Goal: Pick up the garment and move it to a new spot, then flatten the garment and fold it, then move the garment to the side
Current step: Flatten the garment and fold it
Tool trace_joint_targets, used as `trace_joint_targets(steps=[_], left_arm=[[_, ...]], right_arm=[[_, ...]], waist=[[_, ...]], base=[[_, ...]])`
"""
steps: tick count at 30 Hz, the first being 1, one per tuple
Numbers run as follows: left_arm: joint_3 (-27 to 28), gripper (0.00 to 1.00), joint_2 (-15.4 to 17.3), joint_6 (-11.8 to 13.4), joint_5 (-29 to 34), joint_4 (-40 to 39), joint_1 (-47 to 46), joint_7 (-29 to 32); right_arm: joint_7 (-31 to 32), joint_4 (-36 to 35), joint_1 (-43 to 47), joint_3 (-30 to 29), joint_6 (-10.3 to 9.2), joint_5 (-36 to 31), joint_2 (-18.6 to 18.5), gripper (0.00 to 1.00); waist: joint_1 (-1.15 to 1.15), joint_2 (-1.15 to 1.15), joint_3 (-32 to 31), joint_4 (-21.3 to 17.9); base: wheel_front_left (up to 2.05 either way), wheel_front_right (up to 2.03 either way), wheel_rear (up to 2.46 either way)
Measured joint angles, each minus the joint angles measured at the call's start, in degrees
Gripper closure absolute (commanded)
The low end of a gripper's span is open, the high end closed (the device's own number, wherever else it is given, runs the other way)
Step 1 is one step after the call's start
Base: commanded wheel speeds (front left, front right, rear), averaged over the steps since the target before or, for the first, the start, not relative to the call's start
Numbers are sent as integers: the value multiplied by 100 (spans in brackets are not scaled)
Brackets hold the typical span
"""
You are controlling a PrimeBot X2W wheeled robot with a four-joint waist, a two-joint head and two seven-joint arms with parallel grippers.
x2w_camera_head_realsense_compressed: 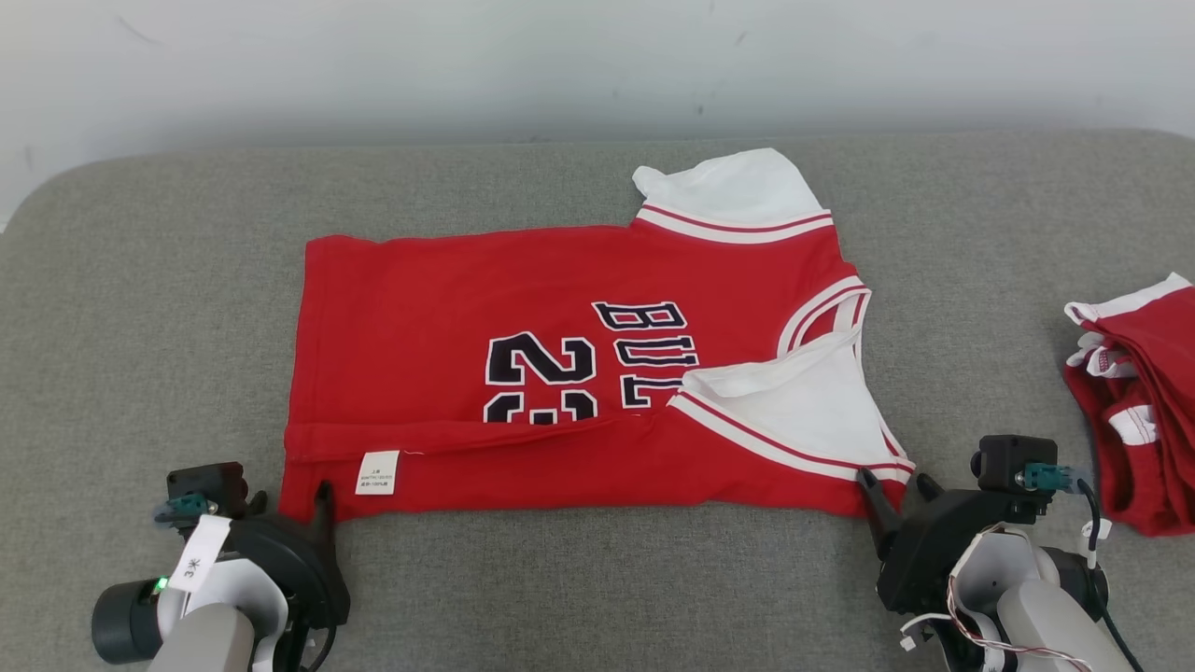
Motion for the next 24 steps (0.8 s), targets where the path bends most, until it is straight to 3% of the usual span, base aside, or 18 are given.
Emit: trace_joint_targets(steps=[13, 15, 16, 17, 19, 20, 24], left_arm=[[134, 0, -57, -253, -341, -9, 140, -5], [125, 12, -57, -296, -342, 12, 146, 11], [121, 51, -59, -302, -342, 21, 146, 12], [118, 59, -66, -302, -343, 29, 146, 16], [114, 100, -69, -331, -346, 38, 145, 46], [113, 100, -67, -344, -347, 42, 145, 65], [85, 100, -89, -396, -348, 60, 141, 92]], right_arm=[[46, 107, 25, 34, -1, -1, 12, 0], [49, 123, 25, 35, -1, -1, 11, 0], [51, 132, 25, 35, -1, -1, 11, 26], [54, 142, 25, 37, -1, -1, 11, 49], [65, 154, 25, 52, -1, -1, 14, 80], [96, 155, 25, 64, 0, -1, 21, 99], [107, 155, 24, 104, 0, -1, 47, 100]], waist=[[0, 0, -95, 8], [0, 0, -103, 11], [0, 0, -106, 12], [0, 0, -108, 14], [0, 0, -114, 16], [0, 0, -116, 17], [0, 0, -128, 10]], base=[[0, 0, 0], [0, 0, 0], [0, 0, 0], [0, 0, 0], [0, 0, 0], [0, 0, 0], [0, 0, 0]])
